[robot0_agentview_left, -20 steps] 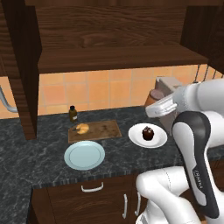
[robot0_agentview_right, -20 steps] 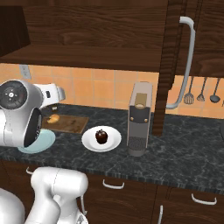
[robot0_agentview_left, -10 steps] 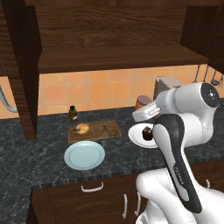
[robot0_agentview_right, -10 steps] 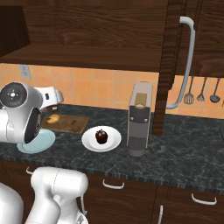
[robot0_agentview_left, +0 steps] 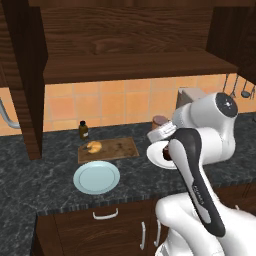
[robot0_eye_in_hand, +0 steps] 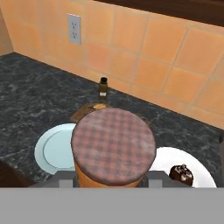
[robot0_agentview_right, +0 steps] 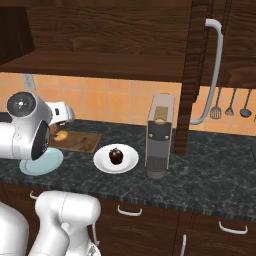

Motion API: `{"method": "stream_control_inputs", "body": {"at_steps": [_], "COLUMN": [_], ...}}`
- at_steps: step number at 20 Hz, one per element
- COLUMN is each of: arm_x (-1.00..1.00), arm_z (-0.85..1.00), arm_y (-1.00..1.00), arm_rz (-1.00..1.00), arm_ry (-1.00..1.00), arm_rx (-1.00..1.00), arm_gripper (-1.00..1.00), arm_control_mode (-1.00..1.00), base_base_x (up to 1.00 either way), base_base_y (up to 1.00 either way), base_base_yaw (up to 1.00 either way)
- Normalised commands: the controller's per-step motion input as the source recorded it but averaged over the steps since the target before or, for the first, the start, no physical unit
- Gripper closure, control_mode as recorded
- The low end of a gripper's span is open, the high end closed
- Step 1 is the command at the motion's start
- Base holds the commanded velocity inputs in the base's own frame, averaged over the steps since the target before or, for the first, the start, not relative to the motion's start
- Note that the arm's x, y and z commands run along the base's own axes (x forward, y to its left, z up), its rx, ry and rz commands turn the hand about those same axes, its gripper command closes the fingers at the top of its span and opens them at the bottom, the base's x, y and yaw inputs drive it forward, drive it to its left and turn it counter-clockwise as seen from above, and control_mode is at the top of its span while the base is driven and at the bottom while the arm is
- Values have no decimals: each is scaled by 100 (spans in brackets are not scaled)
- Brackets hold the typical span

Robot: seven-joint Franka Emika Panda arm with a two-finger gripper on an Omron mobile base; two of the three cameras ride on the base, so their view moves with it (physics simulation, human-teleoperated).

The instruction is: From the different types of pastries on the counter, select a croissant and place it on the cutting board. Then retrieve a jar of jam from the cabinet and place it alongside the croissant on the cutting board.

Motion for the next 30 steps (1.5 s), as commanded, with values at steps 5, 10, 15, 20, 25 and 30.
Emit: {"method": "stream_control_inputs", "body": {"at_steps": [5,10,15,20,25,30], "arm_x": [4,38,48,37,31,27], "arm_z": [-54,-28,0,-3,-25,-35], "arm_y": [43,14,-8,0,-1,-4], "arm_rz": [0,0,0,0,0,0], "arm_ry": [0,0,4,6,0,0], "arm_rx": [2,1,0,-6,-8,-1], "arm_gripper": [100,100,100,100,100,100], "arm_control_mode": [-100,-100,-100,-100,-100,-100], "base_base_x": [0,0,0,0,0,0], "base_base_y": [0,0,0,0,0,0], "base_base_yaw": [0,0,0,0,0,0]}}
